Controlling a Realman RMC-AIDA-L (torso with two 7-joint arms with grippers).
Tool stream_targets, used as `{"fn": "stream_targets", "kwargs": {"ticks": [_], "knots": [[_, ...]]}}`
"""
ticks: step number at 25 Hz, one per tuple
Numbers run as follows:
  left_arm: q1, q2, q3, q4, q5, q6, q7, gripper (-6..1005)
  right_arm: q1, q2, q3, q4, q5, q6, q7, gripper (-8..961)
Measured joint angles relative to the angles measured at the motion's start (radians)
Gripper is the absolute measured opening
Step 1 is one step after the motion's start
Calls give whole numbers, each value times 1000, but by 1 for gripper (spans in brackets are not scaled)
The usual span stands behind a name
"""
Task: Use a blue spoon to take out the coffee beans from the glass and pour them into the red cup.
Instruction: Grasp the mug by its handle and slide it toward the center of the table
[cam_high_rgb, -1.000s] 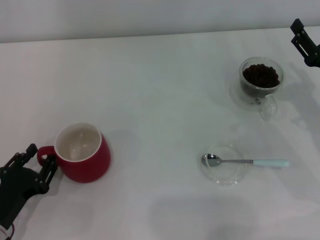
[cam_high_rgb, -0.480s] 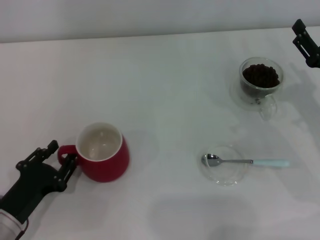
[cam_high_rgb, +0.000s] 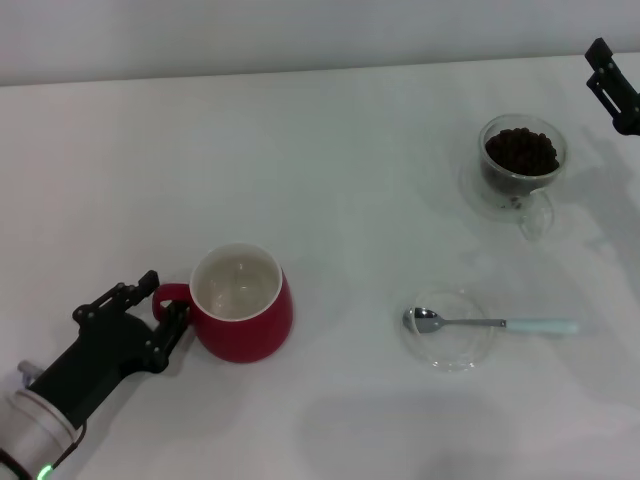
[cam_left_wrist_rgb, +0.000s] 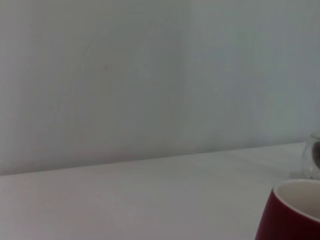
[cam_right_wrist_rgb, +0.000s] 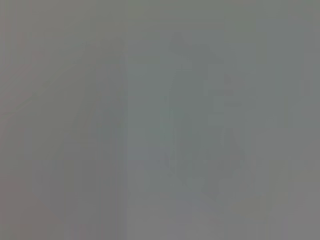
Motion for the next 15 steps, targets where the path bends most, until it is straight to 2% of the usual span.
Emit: {"fn": "stream_targets", "kwargs": {"ticks": [5, 8, 15], "knots": [[-16, -2, 0, -6, 1, 4, 0, 430, -1, -1, 0, -1, 0, -4, -2, 785], [-23, -3, 0, -17, 2, 5, 0, 221, -4, -1, 0, -2, 0, -4, -2, 785], [-41, -3, 1, -41, 20, 23, 0, 193, -12, -4, 0, -7, 0, -6, -2, 785]]}}
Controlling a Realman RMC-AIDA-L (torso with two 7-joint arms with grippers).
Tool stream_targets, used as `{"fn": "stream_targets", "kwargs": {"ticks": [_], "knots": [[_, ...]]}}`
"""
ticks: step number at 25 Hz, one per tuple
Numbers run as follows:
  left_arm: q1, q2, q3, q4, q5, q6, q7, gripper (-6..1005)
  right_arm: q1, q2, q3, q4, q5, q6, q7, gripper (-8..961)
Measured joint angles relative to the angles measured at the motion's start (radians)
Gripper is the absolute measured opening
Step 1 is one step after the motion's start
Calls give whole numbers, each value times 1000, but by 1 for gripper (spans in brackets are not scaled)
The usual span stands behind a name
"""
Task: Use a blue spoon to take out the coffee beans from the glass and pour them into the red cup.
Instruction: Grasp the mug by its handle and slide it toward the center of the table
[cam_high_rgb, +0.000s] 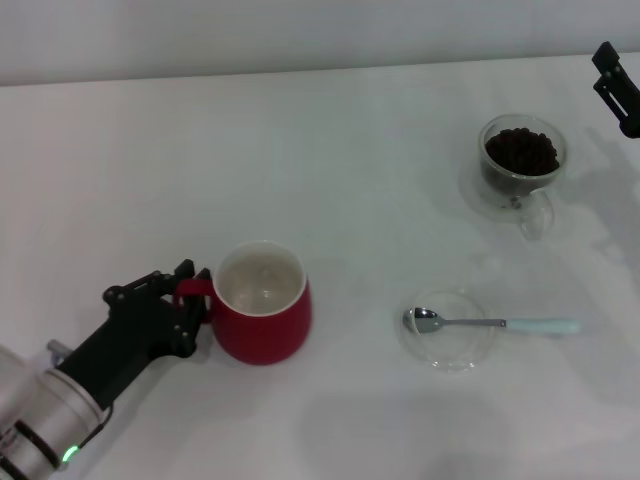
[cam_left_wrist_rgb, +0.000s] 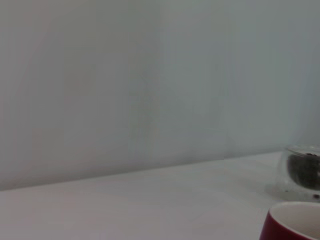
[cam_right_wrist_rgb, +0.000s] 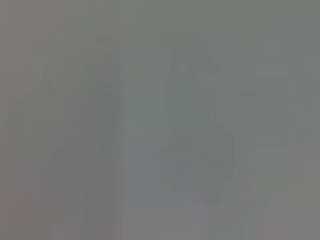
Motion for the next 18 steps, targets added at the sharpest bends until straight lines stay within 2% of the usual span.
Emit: {"fn": "stream_targets", "kwargs": {"ticks": [16, 18], "knots": [[-55, -1, -1, -40, 30, 93, 0, 170, -16, -2, 25, -1, 0, -2, 0, 785], [-82, -1, 0, -62, 32, 142, 0, 170, -16, -2, 25, -1, 0, -2, 0, 785]]}}
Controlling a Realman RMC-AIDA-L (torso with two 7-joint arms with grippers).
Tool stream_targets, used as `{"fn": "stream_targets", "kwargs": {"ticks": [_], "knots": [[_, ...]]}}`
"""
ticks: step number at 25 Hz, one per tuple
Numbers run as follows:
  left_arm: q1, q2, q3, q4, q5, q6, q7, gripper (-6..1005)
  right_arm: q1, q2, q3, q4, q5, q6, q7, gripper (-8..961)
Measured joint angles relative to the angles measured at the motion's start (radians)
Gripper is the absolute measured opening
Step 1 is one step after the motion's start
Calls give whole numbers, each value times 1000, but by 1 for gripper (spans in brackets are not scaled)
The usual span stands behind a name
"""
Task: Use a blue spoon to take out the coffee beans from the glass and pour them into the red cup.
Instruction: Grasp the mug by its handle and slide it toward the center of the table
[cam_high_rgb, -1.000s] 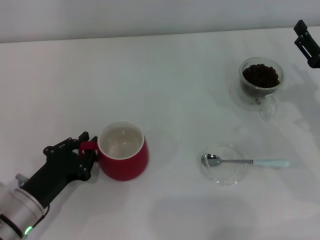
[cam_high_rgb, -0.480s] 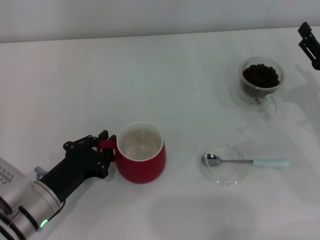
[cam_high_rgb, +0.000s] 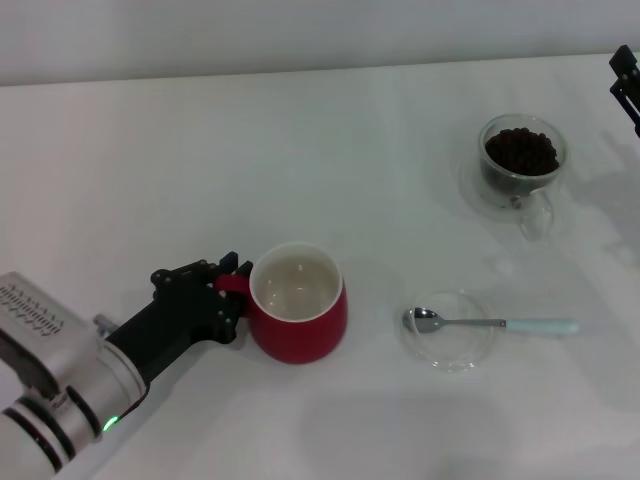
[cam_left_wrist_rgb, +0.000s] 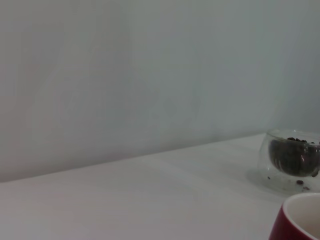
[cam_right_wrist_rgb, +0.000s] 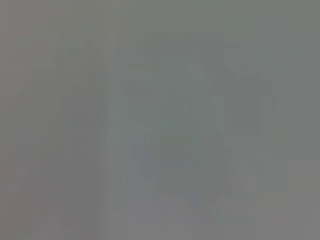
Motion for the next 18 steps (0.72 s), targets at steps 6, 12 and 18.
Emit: {"fn": "stream_targets", "kwargs": {"ticks": [6, 12, 18], "knots": [[-26, -1, 0, -12, 42, 29, 0, 170, 0, 0, 0, 0, 0, 1, 0, 785], [-45, -1, -2, -30, 49, 70, 0, 169, -1, 0, 1, -8, 0, 1, 0, 785], [-67, -1, -9, -32, 49, 80, -1, 170, -1, -1, 1, -10, 0, 1, 0, 785]]}}
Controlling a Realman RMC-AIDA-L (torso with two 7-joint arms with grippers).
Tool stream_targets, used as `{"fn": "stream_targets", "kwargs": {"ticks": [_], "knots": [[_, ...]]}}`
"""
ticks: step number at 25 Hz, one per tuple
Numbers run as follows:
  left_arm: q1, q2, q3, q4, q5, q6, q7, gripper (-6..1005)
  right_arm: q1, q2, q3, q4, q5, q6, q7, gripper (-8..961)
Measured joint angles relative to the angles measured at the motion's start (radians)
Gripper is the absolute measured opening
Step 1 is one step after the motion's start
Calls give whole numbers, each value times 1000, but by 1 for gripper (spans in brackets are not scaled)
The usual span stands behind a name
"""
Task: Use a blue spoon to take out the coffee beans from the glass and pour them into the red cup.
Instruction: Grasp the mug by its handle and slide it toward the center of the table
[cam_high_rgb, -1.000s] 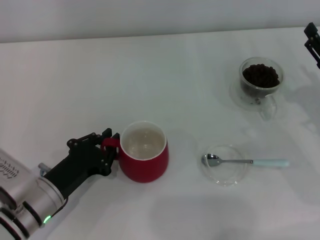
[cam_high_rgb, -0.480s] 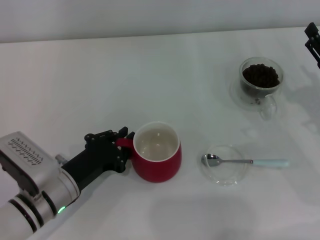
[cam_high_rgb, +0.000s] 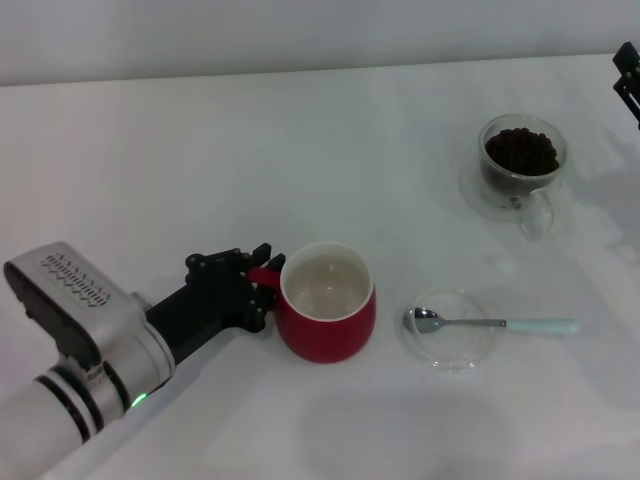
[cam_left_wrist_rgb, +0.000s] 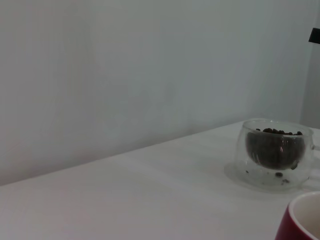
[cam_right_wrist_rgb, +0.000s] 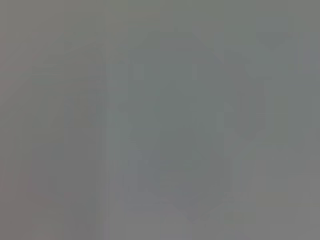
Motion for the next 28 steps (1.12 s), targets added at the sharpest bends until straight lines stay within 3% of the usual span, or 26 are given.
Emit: {"fn": "stream_targets", "kwargs": {"ticks": [28], "knots": [[-87, -2, -2, -54, 59, 76, -1, 170, -11, -1, 0, -2, 0, 6, 0, 784]]}}
